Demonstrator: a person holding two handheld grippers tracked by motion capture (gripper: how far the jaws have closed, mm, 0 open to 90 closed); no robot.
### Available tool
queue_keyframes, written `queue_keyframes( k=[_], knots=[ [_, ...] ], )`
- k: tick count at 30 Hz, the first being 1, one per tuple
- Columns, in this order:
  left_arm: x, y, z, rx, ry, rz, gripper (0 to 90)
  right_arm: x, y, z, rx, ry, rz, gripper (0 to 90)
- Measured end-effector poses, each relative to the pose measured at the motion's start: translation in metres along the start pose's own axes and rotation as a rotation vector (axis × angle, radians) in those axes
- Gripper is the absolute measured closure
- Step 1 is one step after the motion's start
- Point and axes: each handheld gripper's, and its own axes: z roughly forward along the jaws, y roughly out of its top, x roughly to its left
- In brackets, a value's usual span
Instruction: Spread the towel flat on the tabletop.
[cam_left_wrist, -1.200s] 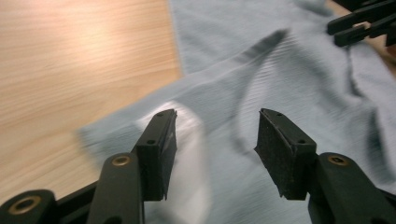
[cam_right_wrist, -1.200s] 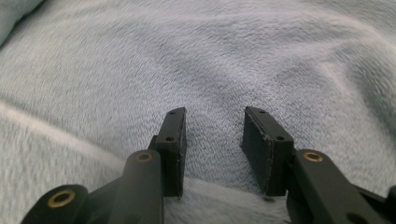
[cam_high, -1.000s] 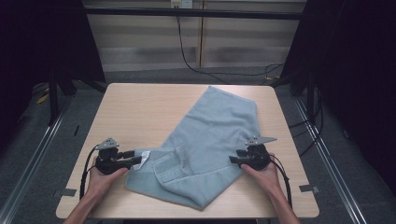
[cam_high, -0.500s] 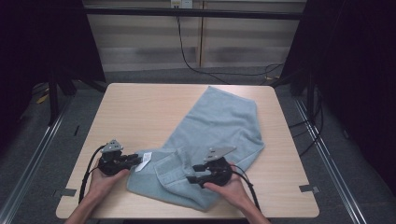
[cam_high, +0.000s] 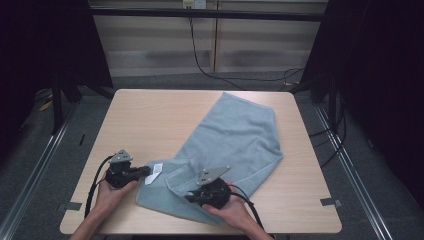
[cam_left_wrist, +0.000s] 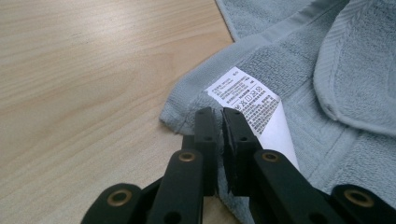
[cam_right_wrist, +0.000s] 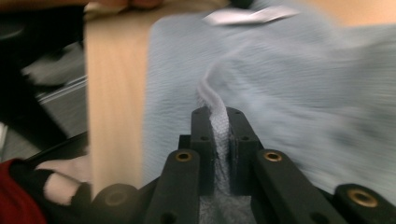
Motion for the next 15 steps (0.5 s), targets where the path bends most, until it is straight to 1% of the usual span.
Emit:
queue_keyframes(
  k=[1, 2, 3, 4, 5, 6, 7, 8, 9, 10, 11, 12, 14, 15],
  knots=[
    [0.000, 0.000, 0.000, 0.000, -0.006, -0.006, 85.3, -0.002, -0.001, -0.007, -0.016, -0.026, 0.007, 84.6],
    [0.001, 0.000, 0.000, 0.001, -0.005, -0.009, 85.6, -0.006, -0.003, -0.017, -0.037, -0.051, 0.027, 84.8],
    [0.001, 0.000, -0.001, 0.005, -0.015, -0.015, 86.0, -0.011, -0.005, -0.028, -0.057, -0.067, 0.049, 84.8],
    [0.000, 0.000, -0.001, 0.006, -0.021, -0.013, 86.2, -0.016, -0.009, -0.042, -0.077, -0.100, 0.065, 84.8],
    [-0.002, 0.000, -0.001, 0.004, -0.024, -0.010, 86.4, -0.019, -0.012, -0.050, -0.085, -0.117, 0.082, 84.8],
    [-0.003, 0.001, -0.002, -0.003, -0.035, -0.010, 86.5, -0.023, -0.019, -0.063, -0.096, -0.148, 0.105, 84.7],
    [-0.003, 0.001, -0.002, -0.003, -0.035, -0.010, 86.7, -0.025, -0.026, -0.072, -0.103, -0.171, 0.120, 84.6],
    [-0.007, 0.002, -0.003, -0.013, -0.053, 0.000, 86.7, -0.028, -0.033, -0.081, -0.107, -0.206, 0.134, 84.3],
    [-0.007, 0.002, -0.003, -0.013, -0.053, 0.000, 86.8, -0.028, -0.033, -0.081, -0.107, -0.206, 0.134, 84.3],
    [-0.013, 0.004, -0.003, -0.019, -0.068, 0.009, 86.7, -0.031, -0.049, -0.097, -0.145, -0.269, 0.186, 83.5],
    [-0.013, 0.004, -0.003, -0.019, -0.068, 0.009, 86.7, -0.033, -0.055, -0.103, -0.151, -0.277, 0.211, 82.7],
    [-0.018, 0.005, -0.001, -0.015, -0.079, 0.027, 86.8, -0.035, -0.064, -0.110, -0.141, -0.303, 0.235, 82.2],
    [-0.022, 0.006, 0.001, -0.015, -0.088, 0.033, 86.7, -0.037, -0.076, -0.117, -0.124, -0.324, 0.275, 79.1],
    [-0.022, 0.006, 0.001, -0.015, -0.088, 0.033, 86.7, -0.037, -0.076, -0.117, -0.124, -0.324, 0.275, 79.1]
  ],
)
